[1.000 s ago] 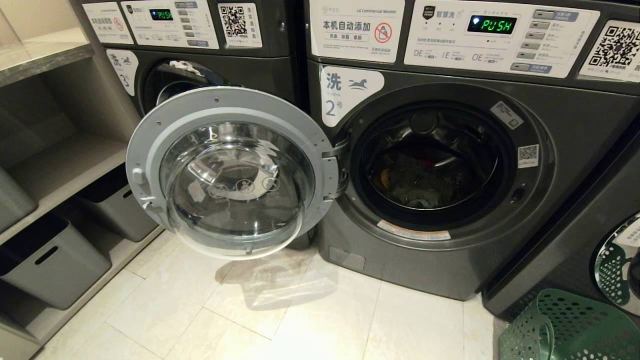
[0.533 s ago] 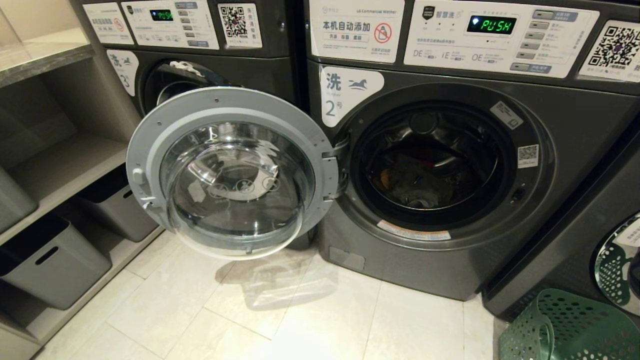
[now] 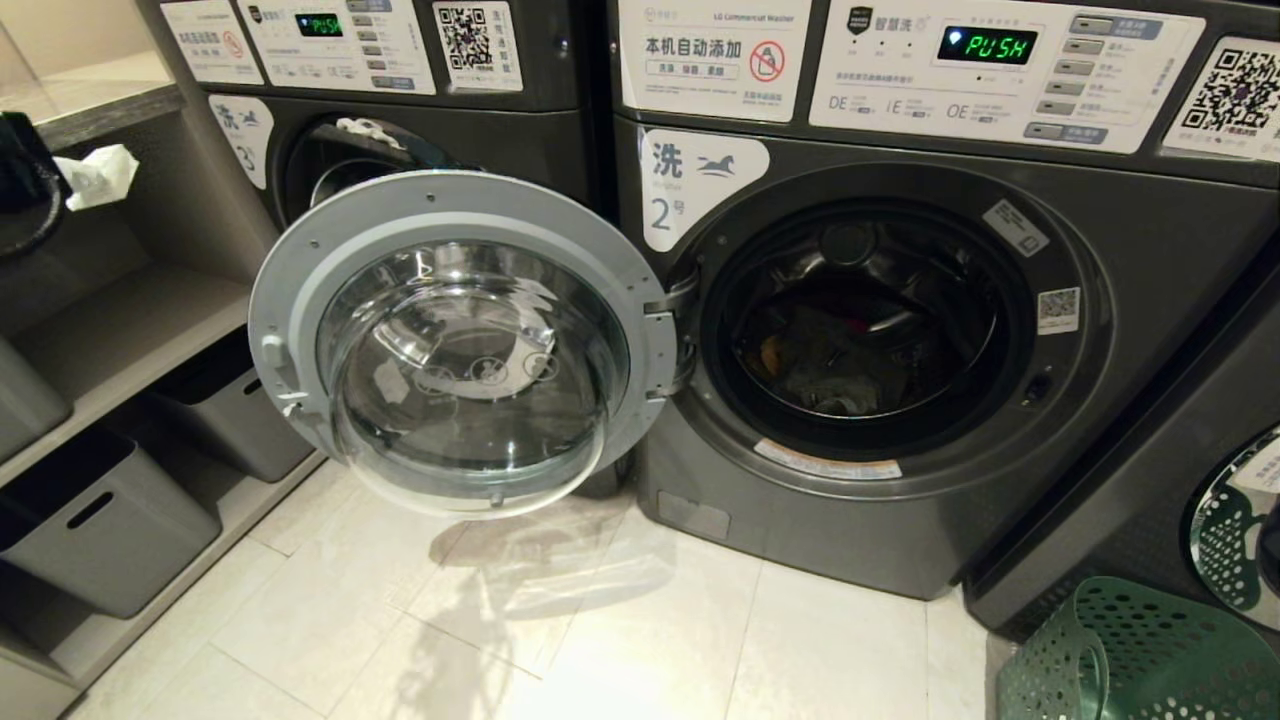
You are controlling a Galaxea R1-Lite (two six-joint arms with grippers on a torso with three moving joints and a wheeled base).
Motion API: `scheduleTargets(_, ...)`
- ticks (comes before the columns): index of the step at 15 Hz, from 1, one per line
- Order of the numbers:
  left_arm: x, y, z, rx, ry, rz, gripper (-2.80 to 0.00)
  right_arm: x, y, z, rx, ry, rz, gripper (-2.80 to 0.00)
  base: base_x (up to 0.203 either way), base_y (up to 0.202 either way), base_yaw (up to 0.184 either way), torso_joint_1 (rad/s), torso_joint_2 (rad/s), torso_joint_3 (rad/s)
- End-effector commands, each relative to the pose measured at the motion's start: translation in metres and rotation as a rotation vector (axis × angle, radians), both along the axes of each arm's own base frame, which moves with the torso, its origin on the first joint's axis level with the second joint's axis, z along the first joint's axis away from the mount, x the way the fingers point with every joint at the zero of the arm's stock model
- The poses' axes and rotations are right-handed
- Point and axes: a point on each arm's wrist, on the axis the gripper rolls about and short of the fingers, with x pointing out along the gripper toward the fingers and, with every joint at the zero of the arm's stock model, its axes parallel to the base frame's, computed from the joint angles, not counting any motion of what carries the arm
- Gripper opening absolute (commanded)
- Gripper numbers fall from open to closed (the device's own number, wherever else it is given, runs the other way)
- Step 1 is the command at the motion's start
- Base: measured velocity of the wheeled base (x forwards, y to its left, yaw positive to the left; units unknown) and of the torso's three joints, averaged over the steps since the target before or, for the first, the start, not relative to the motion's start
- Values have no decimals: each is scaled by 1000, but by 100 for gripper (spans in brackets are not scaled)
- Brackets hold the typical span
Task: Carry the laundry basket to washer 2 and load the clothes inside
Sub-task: Close the washing machine door with the left hand
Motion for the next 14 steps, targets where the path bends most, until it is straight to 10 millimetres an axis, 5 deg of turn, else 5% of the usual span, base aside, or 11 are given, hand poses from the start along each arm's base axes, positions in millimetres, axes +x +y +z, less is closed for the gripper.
scheduleTargets(1,48,53,-37,-32,43,-1,-280,0,0,0,3,-1,-3,-280,0,0,0,0,0,0)
scheduleTargets(8,117,86,-53,-102,-17,-93,-280,0,0,0,8,1,-5,-280,0,0,0,0,0,0)
scheduleTargets(14,163,70,-90,-142,34,-267,-280,0,0,0,9,1,-5,-280,0,0,0,0,0,0)
